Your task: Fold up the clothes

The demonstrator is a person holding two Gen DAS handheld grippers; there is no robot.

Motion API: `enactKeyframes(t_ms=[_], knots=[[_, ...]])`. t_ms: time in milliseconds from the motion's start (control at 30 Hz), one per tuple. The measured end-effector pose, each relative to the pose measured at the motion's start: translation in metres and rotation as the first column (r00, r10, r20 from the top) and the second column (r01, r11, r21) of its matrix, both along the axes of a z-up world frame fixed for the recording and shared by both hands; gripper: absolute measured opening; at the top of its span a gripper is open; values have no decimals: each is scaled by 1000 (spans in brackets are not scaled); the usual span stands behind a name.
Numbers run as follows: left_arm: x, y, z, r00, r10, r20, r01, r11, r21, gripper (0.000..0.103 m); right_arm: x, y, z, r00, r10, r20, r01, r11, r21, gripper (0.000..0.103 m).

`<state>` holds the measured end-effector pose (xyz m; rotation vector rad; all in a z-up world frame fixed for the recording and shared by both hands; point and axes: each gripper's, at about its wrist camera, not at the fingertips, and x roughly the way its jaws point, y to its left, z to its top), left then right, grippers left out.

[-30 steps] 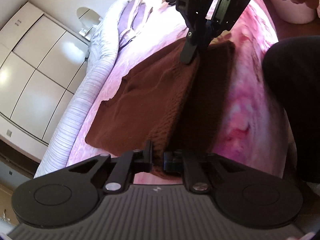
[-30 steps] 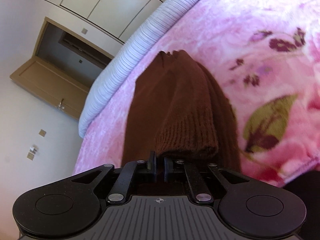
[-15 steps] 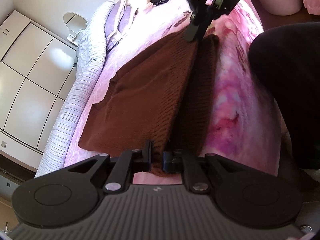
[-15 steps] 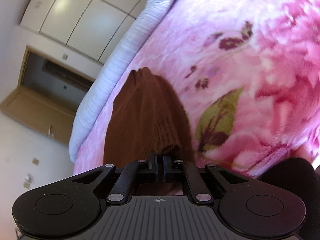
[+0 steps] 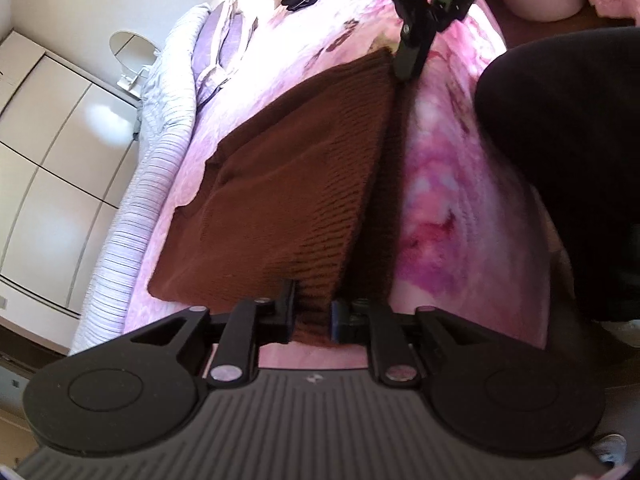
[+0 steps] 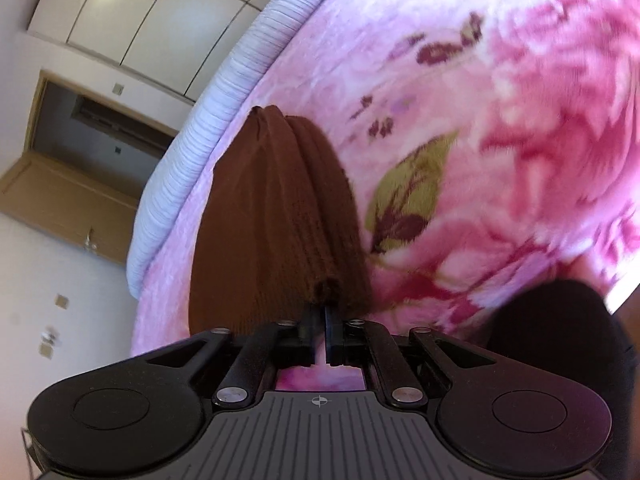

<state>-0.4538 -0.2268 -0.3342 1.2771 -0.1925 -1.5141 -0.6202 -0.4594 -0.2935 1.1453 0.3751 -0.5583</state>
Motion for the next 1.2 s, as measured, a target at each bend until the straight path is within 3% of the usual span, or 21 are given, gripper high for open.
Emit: enactKeyframes(t_ms=[100, 200, 433, 600, 733, 867, 1000, 1100, 1200], knots=[[14, 9, 13, 996, -20, -88, 25, 998, 63, 21, -13, 7, 22, 996, -32, -79, 23, 993, -117, 3], [33, 14, 30, 980, 22, -197, -5, 996, 85, 22, -12, 13, 48, 993, -23, -115, -8, 965, -263, 3], [65, 11, 72, 932, 48, -358, -48, 999, 9, 22, 54, -4, 78, 972, 119, -203, -200, 872, -447, 7], [74, -34, 78, 938, 61, -342, -69, 998, -12, 22, 129, -38, 70, 910, 225, -348, -391, 746, -539, 14], [84, -71, 54, 941, 92, -326, -77, 995, 59, 22, 190, -81, 51, 830, 252, -497, -523, 662, -537, 15], [89, -79, 35, 938, 99, -333, -73, 993, 90, 22, 218, -139, 21, 811, 273, -517, -533, 709, -462, 15], [87, -77, 29, 937, 101, -335, -80, 994, 76, 21, 205, -160, 20, 889, 202, -410, -396, 788, -471, 19], [88, -76, 26, 933, 103, -345, -83, 994, 72, 20, 199, -155, 7, 870, 213, -445, -420, 791, -444, 34], [91, -75, 33, 927, 116, -356, -99, 993, 66, 21, 181, -150, 13, 891, 186, -415, -375, 816, -440, 36]])
